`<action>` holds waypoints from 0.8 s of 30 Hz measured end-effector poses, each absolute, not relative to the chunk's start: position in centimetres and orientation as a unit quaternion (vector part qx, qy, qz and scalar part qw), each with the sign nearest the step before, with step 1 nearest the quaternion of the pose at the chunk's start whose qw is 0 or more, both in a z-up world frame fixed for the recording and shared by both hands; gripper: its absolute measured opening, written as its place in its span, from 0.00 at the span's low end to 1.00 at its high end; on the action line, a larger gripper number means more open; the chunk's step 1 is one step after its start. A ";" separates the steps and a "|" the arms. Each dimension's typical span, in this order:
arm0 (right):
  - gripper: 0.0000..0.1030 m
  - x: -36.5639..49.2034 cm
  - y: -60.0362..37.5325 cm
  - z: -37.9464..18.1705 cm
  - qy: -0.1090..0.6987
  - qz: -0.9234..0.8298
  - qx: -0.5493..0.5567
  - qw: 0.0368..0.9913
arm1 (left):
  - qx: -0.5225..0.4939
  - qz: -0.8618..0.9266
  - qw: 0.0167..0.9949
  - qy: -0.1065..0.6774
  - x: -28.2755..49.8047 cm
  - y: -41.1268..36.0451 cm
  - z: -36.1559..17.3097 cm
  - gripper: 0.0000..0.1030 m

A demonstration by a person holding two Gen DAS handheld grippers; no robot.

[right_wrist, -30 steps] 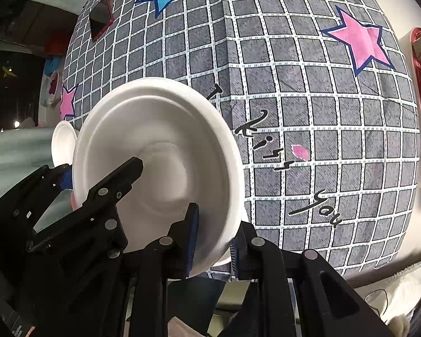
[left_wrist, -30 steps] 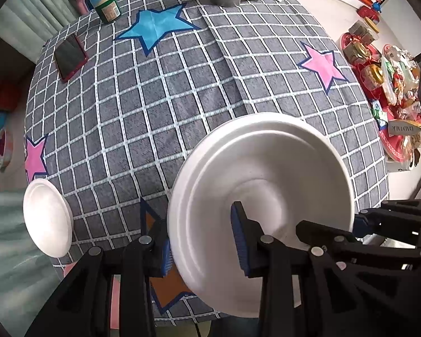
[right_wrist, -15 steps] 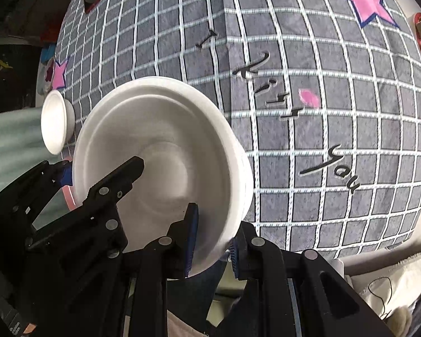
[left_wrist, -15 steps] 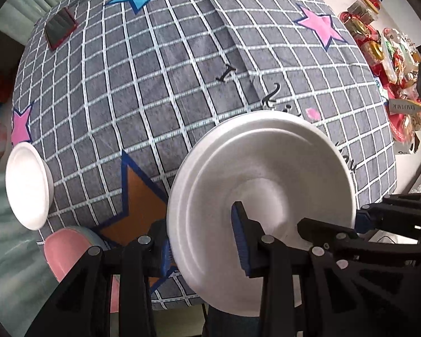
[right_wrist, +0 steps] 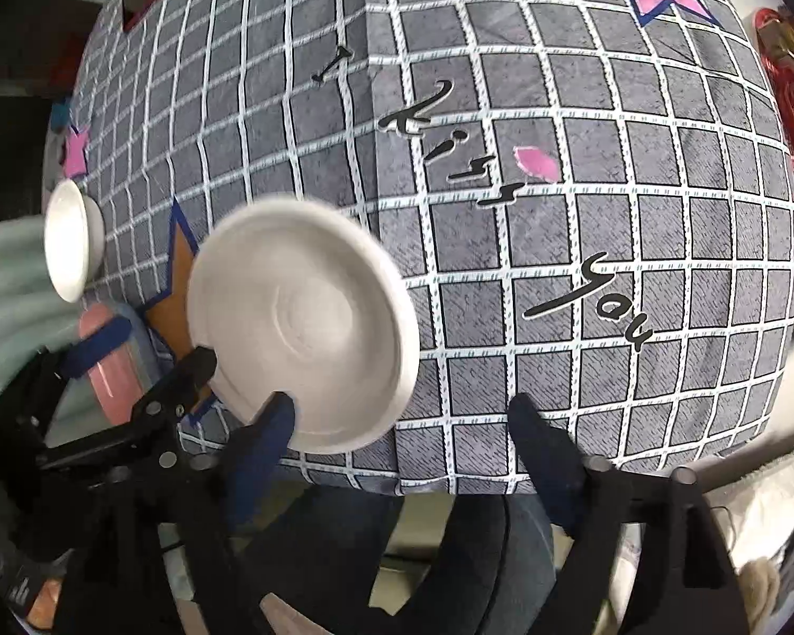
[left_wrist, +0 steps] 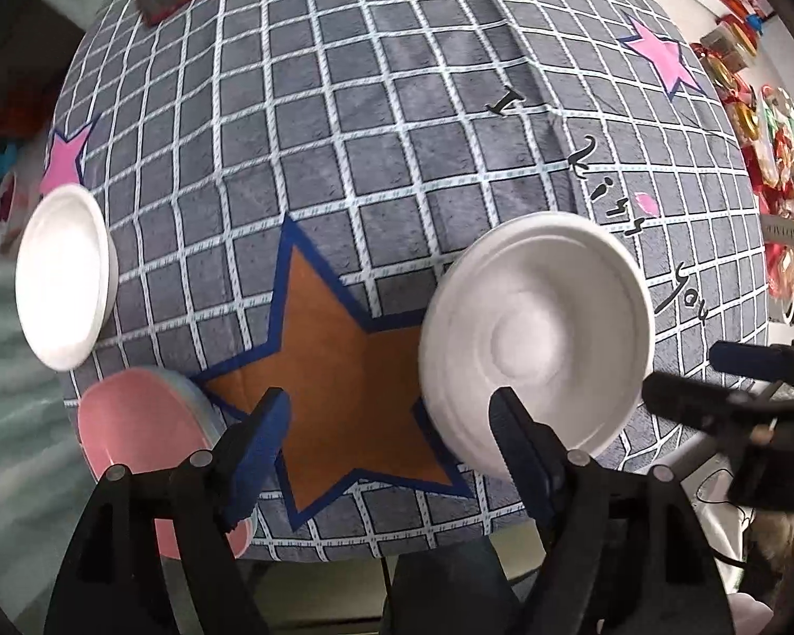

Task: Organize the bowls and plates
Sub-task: 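Open both tools and lift them off the bowls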

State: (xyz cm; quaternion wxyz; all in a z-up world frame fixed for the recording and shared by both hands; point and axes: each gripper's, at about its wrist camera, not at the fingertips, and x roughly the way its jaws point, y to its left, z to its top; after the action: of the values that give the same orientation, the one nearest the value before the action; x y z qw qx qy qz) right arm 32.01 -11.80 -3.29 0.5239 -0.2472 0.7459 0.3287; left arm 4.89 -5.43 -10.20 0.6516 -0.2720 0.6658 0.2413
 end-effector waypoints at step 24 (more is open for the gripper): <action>0.82 31.2 -8.9 -0.7 0.724 0.341 -0.269 0.536 | -0.322 0.261 0.669 0.617 -2.1 0.8 -8.4 0.78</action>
State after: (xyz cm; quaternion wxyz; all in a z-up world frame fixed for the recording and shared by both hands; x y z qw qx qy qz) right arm 31.21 -8.86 -0.66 0.5358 -0.2690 0.7240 0.3412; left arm -2.08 0.79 -8.38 0.6686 -0.3223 0.6175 0.2606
